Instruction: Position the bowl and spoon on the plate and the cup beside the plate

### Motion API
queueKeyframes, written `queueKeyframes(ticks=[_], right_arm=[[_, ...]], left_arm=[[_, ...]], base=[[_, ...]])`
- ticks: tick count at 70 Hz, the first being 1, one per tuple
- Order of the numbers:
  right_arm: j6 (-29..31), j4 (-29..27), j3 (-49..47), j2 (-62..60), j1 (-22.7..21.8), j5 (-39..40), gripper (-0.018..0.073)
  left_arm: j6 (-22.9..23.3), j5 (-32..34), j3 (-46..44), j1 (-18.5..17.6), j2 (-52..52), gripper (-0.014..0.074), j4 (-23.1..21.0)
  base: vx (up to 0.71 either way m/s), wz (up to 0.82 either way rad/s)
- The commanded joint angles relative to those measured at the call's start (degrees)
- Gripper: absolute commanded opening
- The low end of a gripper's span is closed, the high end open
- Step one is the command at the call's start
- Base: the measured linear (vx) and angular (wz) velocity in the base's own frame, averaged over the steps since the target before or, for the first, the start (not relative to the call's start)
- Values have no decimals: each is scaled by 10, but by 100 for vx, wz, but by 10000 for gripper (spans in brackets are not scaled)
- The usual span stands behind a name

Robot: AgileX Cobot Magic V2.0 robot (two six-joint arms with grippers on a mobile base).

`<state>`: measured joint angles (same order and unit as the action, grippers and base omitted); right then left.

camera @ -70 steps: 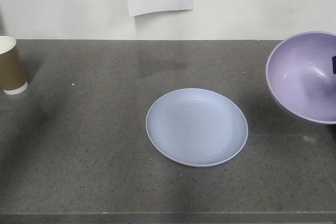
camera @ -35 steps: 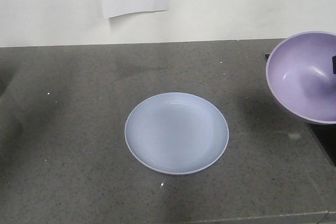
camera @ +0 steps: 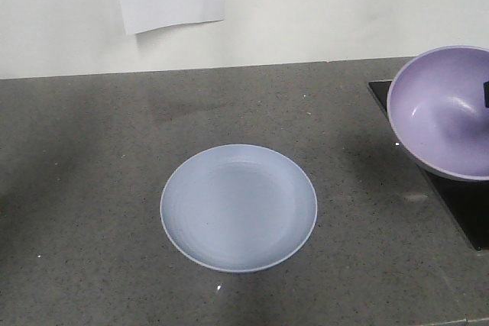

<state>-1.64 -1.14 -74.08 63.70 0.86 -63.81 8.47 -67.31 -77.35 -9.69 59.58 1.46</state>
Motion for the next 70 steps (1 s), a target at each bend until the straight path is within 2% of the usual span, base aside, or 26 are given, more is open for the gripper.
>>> queueKeyframes(ticks=[1, 70], right_arm=[[2, -1, -17, -11, -1, 32, -10], [2, -1, -17, -11, -1, 32, -10]], left_arm=[[6, 31, -15, -3, -5, -6, -1], [6, 31, -15, -3, -5, -6, -1]], base=[[4, -3], [2, 2]])
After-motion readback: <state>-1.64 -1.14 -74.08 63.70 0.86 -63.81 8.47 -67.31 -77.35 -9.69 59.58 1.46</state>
